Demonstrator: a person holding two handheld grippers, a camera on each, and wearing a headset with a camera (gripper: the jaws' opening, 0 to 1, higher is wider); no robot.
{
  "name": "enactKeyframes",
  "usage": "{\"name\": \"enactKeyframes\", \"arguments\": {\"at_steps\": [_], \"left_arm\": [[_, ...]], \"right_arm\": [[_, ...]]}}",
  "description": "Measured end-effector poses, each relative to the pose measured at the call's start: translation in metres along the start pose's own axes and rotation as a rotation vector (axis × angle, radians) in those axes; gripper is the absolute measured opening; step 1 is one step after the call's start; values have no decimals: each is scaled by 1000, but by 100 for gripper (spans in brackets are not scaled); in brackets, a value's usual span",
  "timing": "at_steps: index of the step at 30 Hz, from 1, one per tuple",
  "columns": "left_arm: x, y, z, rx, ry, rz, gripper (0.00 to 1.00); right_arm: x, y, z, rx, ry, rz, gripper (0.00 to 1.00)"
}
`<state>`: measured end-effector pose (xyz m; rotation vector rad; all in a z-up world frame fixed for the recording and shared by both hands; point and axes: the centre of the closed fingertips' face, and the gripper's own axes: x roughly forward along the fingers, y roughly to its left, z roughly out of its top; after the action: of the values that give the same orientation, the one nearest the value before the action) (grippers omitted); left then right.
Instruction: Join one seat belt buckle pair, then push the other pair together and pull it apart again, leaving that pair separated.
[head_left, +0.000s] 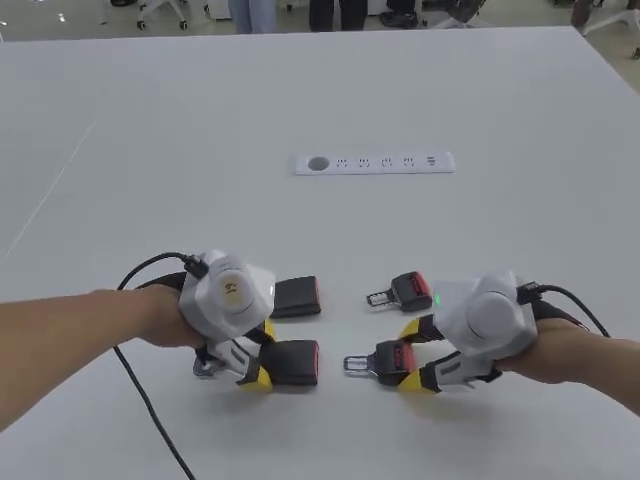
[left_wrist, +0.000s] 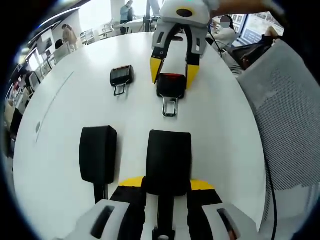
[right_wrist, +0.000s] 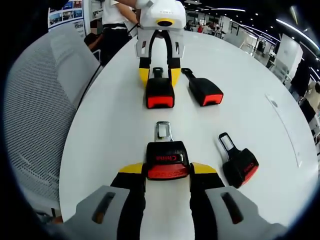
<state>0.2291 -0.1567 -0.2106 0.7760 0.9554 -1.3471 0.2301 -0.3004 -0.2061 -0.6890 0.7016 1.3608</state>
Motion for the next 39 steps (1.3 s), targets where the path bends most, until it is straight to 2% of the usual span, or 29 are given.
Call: {"name": "enactKeyframes", "arguments": {"at_steps": [9, 25, 33, 39], "left_arm": [[0, 0, 0, 2, 4, -3, 32], [2, 2, -1, -2, 1, -8, 32], [-2, -1, 3, -4, -1, -7, 32], [-1, 3, 0, -5, 0, -10, 32]], "right_arm": [[5, -1, 4, 0, -8, 1, 32], [14, 1, 21, -13, -18, 1, 32], [18, 0, 28, -24, -22, 5, 32], [21, 0, 31, -27, -21, 4, 32]]}}
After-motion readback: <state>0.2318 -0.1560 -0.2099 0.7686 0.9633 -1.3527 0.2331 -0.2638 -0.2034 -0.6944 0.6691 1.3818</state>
